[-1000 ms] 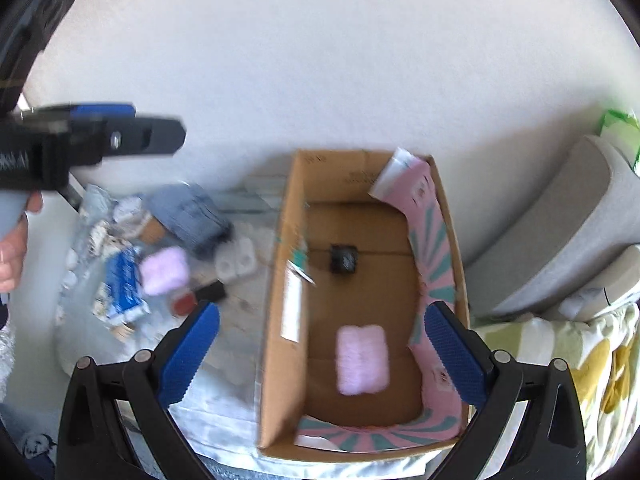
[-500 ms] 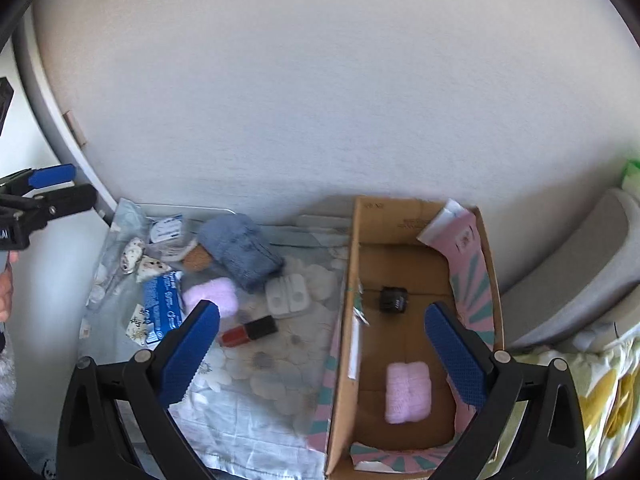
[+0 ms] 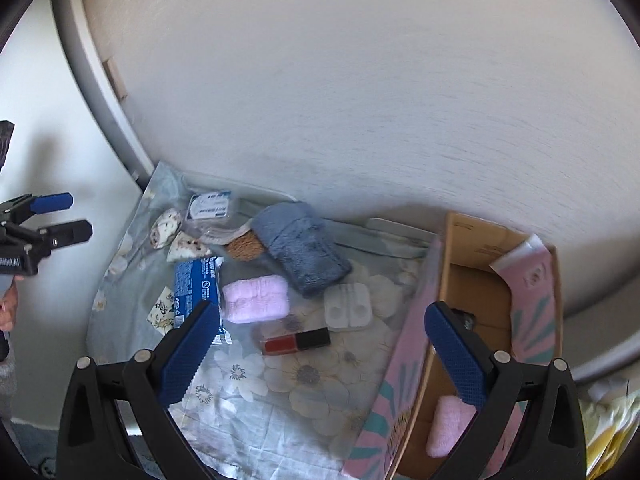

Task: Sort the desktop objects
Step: 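Grasp grey fuzzy sock with right tool while left tool grasps blue wipe pack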

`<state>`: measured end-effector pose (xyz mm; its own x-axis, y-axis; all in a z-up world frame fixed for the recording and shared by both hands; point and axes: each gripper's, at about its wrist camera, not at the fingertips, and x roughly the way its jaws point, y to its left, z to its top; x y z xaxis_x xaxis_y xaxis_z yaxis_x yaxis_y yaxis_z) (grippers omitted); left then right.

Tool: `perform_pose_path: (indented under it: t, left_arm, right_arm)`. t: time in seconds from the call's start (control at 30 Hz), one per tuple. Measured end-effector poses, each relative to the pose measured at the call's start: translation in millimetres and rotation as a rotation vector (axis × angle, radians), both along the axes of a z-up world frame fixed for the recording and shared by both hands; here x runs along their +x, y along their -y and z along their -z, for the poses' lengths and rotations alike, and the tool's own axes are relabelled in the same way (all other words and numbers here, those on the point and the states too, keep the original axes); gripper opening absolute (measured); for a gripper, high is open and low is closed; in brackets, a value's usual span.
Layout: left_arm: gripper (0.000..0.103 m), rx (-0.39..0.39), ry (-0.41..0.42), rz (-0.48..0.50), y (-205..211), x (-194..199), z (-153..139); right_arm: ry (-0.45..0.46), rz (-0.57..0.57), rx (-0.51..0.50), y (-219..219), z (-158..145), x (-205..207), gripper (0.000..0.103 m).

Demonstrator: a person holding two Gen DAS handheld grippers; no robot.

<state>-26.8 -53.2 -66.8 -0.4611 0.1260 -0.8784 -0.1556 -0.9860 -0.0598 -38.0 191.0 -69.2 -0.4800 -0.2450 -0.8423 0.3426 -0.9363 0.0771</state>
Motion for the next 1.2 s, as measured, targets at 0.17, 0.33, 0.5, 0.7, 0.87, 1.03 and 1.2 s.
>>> perform_pose_path:
  t: [0.17,0.33,0.5,0.7,0.87,1.03,1.2]
  left_arm:
    - [0.103,0.039,0.1,-0.046,-13,-5,40]
    - [0.103,0.004,0.199,-0.138,-34,-21,92]
    - [0.103,-0.052,0.232,-0.235,-48,-40,122]
    - [0.103,-0.09,0.277,-0.339,-55,-55,148]
    - [0.099,-0.108,0.306,-0.375,-62,-56,163]
    - [0.081,-0.056,0.329,-0.409,-58,-46,170]
    - [0.067,0.015,0.33,-0.411,-57,-37,166]
  right_arm:
    - [0.059,-0.102,0.063,11,27,-32,0.103]
    - [0.117,-0.239,0.12,29,56,-60,0.103]
    - [0.13,-0.361,0.16,52,82,-82,0.103]
    - [0.108,-0.418,0.188,64,103,-104,0.102]
    - [0.122,-0.433,0.178,68,119,-118,0.095]
    - [0.138,-0.45,0.182,71,130,-123,0.079]
    - [0.186,-0.444,0.141,69,140,-132,0.047]
